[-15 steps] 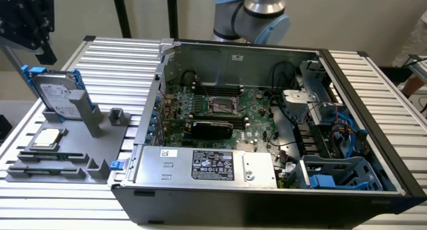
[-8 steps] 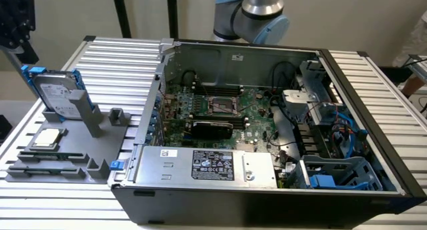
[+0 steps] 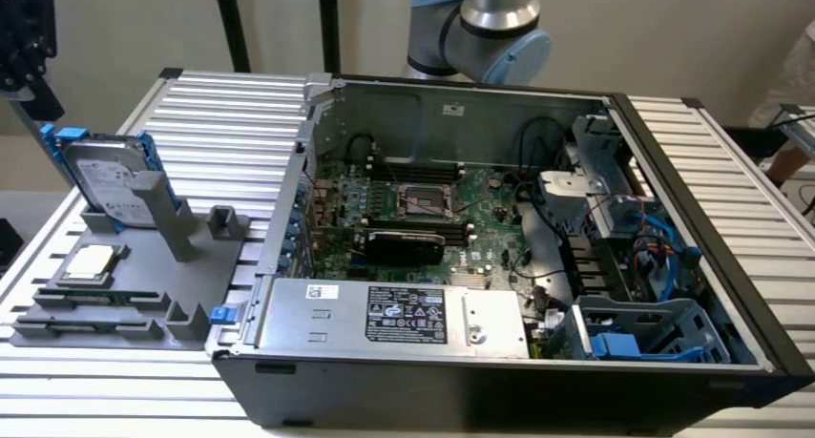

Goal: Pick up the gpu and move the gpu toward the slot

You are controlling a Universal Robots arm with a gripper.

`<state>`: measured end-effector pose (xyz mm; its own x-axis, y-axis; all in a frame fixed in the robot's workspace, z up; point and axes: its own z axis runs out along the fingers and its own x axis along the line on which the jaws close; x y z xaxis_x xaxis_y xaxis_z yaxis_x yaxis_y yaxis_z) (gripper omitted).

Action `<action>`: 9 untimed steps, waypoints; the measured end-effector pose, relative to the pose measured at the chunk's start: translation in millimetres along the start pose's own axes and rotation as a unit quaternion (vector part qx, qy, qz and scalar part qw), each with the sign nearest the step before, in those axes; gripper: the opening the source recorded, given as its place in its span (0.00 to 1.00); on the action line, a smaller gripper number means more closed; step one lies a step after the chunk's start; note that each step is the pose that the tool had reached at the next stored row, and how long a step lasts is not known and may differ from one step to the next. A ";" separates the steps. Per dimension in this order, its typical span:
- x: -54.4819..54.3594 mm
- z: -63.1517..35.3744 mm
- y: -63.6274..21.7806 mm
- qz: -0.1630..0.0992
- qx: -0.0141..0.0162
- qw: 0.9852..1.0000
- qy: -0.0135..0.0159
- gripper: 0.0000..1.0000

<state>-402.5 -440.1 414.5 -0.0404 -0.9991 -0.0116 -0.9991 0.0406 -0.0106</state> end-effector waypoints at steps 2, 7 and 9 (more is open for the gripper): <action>0.0 0.0 0.1 0.000 0.000 1.000 0.000 0.11; 0.0 0.0 0.1 0.000 0.000 1.000 0.000 0.11; 0.1 0.2 0.3 0.000 0.000 1.000 0.000 0.11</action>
<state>-402.7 -440.2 414.3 -0.0406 -0.9991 -0.0116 -0.9991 0.0407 -0.0106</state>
